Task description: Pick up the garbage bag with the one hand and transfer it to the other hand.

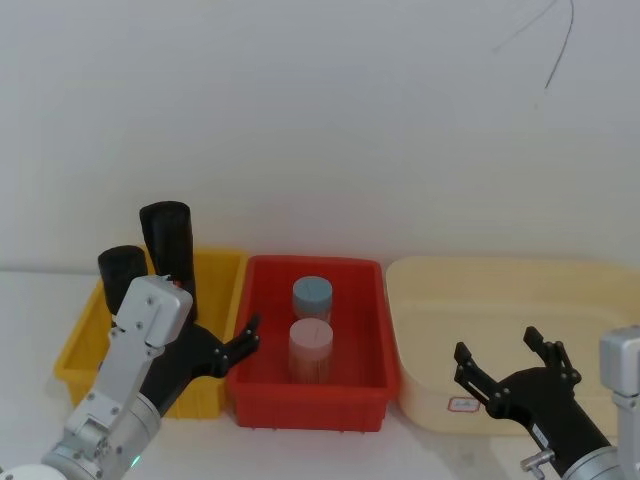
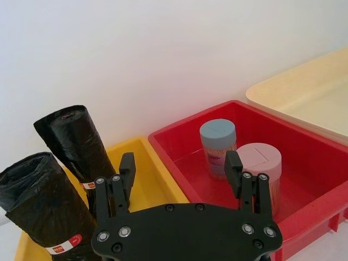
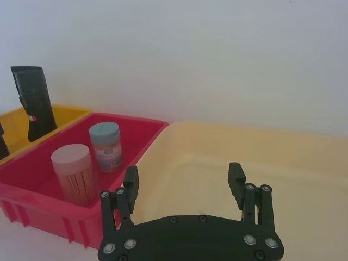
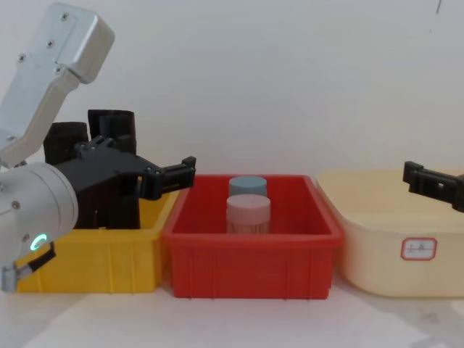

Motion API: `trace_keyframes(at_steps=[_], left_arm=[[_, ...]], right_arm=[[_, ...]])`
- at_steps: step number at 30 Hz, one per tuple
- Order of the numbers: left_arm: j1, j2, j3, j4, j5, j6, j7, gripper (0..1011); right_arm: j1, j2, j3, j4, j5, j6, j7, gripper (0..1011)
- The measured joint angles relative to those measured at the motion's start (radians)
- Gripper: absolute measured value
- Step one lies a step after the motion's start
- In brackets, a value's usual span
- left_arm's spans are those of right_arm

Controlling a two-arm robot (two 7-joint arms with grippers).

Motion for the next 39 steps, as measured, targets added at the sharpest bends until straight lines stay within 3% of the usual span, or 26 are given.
trace_keyframes(at_steps=[39], left_arm=[[0.008,-0.012,0.004,-0.011,0.012,0.001,0.014,1001]], right_arm=[[0.0,0.0,0.0,0.0,0.0,0.0,0.0,1000]])
